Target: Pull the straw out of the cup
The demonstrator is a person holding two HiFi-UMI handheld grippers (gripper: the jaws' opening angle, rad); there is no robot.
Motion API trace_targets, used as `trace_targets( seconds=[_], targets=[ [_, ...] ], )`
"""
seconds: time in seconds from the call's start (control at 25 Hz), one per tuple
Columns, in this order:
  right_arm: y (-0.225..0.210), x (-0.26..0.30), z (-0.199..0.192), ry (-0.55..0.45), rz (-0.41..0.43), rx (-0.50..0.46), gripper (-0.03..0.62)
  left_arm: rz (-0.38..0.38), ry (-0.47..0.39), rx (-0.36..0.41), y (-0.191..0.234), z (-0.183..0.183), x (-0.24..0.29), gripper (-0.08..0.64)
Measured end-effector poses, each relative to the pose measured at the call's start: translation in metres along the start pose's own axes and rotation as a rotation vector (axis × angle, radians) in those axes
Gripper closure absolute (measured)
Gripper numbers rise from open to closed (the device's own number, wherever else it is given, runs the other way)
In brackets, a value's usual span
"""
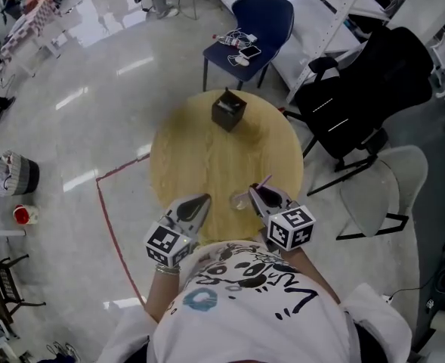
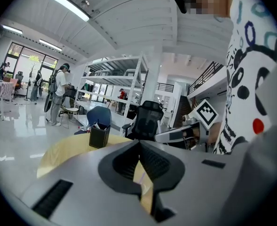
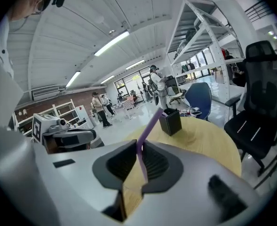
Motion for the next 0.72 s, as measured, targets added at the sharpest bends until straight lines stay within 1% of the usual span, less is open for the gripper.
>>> trace_targets(
  seconds=[0.16,0.36,0.56,0.72],
  targets=[
    [0.002,-0.005,0.014,-0.019,0.053,-0.047,0.541,0.030,-0.023,0.015,-0.006,0.014,0.004,0.545],
    [0.006,-0.017,0.030,-0.038,0.110,-0.079,0.541,0.042,-0.036,0.025,-0.012,0.018,0.005,0.545],
    [0.008,-0.031,0.044,-0.046,0.174,-0.058,0.543,0.039,-0.027,0.025,-0.015,0.016,0.008,0.545],
    [0.009,-0.047,0.058,-0.097,0.216,-0.023,0.543,0.037,-0.028,0.034,-0.016,0.019,0.011,0.545]
  ],
)
Point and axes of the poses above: the fingertips, and each gripper's own axes: x forward along the fingers, y to its left, z out of its top, the point moved 9 cm from there along -x, backward along the fingers, and after that the axes turned 4 degrees about -z, right-handed, at the moved point
